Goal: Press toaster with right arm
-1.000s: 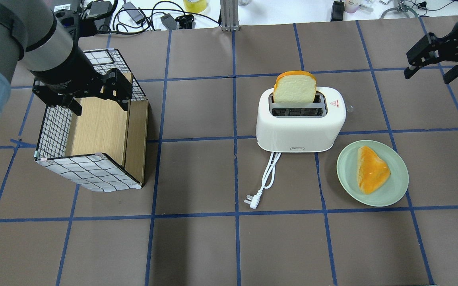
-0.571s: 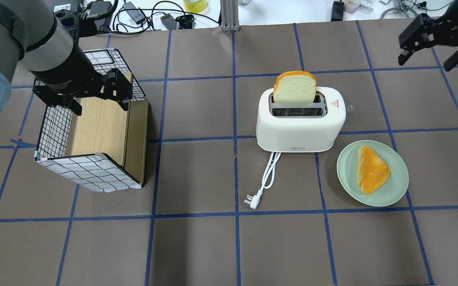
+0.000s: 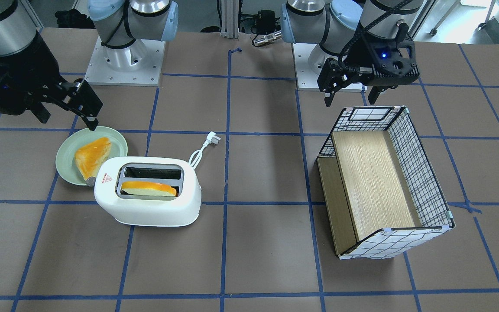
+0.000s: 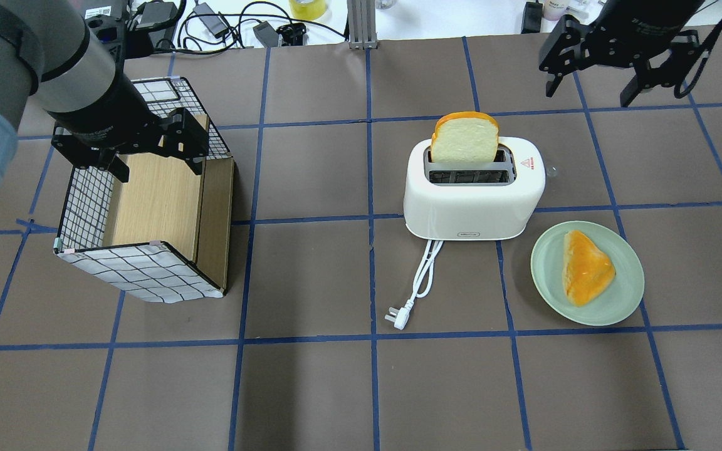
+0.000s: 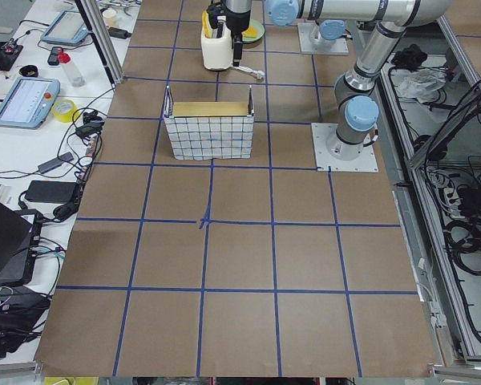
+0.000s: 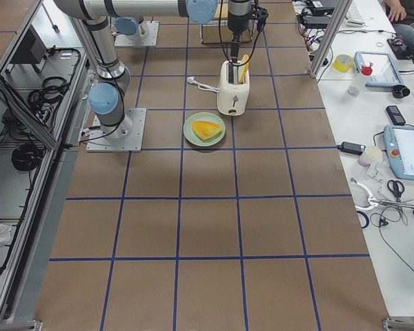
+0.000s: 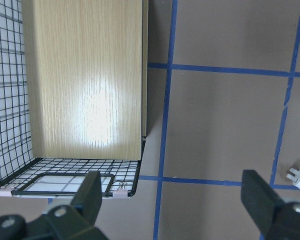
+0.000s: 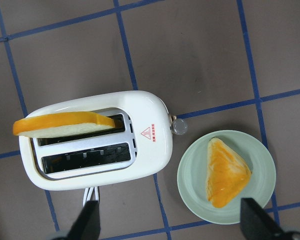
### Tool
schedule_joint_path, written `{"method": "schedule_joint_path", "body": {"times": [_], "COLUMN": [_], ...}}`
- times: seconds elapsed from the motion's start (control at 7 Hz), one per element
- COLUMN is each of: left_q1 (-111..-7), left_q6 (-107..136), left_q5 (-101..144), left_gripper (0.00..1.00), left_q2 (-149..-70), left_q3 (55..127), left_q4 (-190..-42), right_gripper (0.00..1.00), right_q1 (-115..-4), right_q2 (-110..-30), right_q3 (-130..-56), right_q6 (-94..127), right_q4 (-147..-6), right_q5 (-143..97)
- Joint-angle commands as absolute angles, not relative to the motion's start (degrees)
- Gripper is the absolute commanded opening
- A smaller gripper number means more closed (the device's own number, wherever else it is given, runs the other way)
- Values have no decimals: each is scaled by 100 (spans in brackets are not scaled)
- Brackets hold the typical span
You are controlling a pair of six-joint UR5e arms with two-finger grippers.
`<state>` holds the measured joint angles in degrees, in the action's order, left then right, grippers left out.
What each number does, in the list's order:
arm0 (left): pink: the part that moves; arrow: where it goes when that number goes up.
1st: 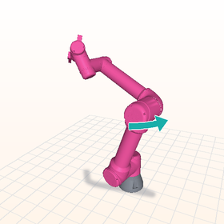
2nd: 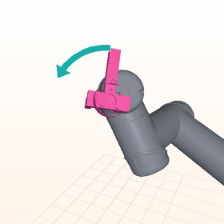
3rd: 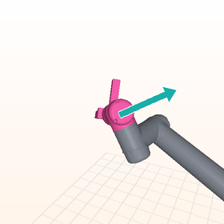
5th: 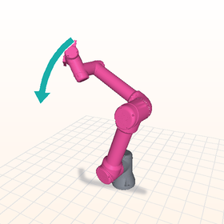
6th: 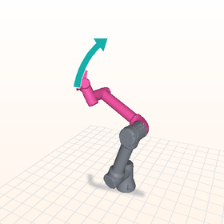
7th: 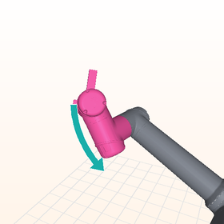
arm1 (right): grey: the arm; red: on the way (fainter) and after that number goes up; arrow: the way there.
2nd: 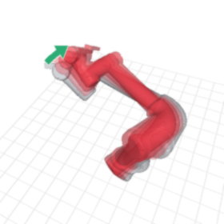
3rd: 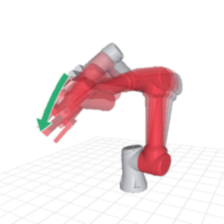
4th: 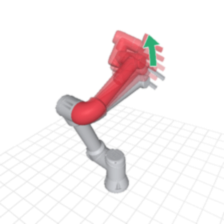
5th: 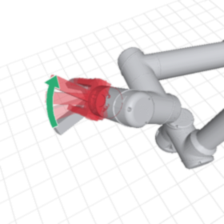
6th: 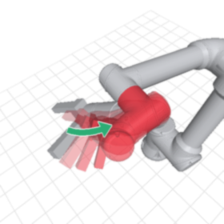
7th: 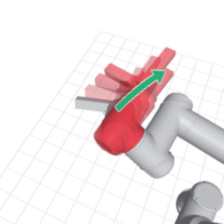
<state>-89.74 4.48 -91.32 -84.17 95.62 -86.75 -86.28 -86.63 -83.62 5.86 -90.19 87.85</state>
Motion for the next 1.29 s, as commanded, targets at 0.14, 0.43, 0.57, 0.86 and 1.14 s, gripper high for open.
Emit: {"method": "schedule_joint_path", "body": {"times": [0.14, 0.43, 0.57, 0.86, 1.14], "left_q1": [-8974, -8974, -8974, -8974, -8974], "left_q6": [448, 448, 448, 448, 448], "left_q5": [-9132, -9141, -9132, -9132, -9141], "left_gripper": [100, 100, 100, 100, 100], "left_q2": [-8420, -8420, -8420, -8420, -8411], "left_q3": [9562, 9562, 9562, 9562, 9562], "left_q4": [-8675, -8675, -8675, -8675, -8675], "right_gripper": [100, 100, 100, 100, 100], "right_q1": [-8921, -8903, -8895, -8842, -8851], "right_q2": [-8657, -8675, -8684, -8736, -8867], "right_q3": [-8350, -8315, -8332, -8419, -8673], "right_q6": [-375, -413, -422, -772, -441], "right_q4": [-9062, -9184, -9202, -9352, -9403], "right_q5": [8815, 8859, 8868, 9332, 9220]}}
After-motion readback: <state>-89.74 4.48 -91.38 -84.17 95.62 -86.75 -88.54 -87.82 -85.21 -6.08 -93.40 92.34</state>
